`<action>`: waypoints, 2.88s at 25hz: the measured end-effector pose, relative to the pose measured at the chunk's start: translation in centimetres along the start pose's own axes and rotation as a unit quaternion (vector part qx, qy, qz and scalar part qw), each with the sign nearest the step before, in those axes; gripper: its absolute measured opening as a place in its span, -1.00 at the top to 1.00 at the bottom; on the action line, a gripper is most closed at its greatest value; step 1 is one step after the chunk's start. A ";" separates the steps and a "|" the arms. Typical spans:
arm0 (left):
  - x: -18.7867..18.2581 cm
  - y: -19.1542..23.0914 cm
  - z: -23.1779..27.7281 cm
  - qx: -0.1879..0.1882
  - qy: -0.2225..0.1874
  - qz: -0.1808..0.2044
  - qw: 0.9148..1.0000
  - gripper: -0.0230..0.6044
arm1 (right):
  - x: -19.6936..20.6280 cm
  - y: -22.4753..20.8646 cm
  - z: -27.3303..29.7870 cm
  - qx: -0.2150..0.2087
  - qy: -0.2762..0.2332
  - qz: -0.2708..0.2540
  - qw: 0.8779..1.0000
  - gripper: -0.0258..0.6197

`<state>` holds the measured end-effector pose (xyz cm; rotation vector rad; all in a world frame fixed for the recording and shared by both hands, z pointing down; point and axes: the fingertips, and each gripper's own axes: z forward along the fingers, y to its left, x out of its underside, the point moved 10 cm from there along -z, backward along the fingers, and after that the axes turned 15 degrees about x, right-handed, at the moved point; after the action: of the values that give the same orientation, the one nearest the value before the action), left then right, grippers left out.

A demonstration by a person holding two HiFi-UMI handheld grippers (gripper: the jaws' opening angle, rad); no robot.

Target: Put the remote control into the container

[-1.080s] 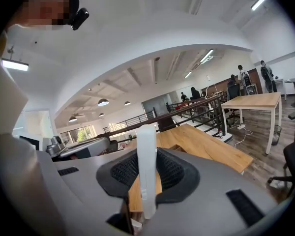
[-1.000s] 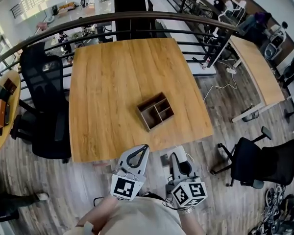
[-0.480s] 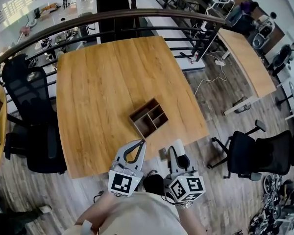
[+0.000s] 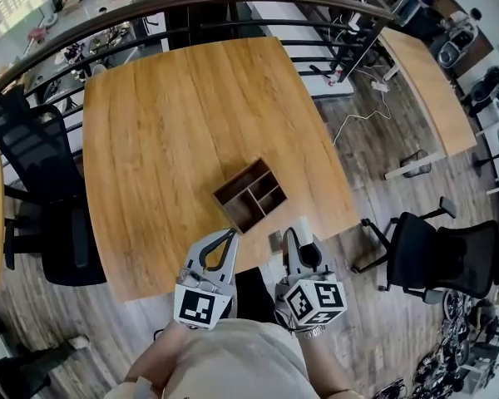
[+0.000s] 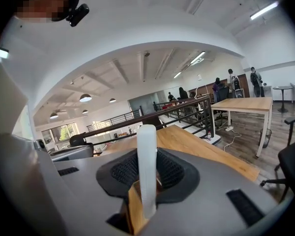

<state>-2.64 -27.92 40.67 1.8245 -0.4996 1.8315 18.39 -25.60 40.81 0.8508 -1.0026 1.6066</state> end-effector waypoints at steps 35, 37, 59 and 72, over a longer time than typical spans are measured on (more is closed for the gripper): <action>4.9 8.3 5.9 -0.061 0.087 -0.076 0.991 0.89 | 6.9 1.7 23.6 0.219 0.041 0.015 0.975 0.59; 5.0 8.5 5.9 -0.065 0.089 -0.075 0.991 0.89 | 7.4 1.8 23.9 0.216 0.053 0.013 0.975 0.59; 4.6 7.2 6.3 -0.062 0.078 -0.067 0.993 0.89 | 5.9 2.5 22.2 0.153 0.037 -0.013 0.987 0.59; 2.3 2.6 2.9 -0.053 0.030 -0.042 0.997 0.89 | 2.8 3.4 12.2 0.078 -0.033 -0.029 0.996 0.76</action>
<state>-1.70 -31.50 43.25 1.6885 -0.4808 1.7639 15.05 -36.13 47.54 1.0361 -0.8986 1.6316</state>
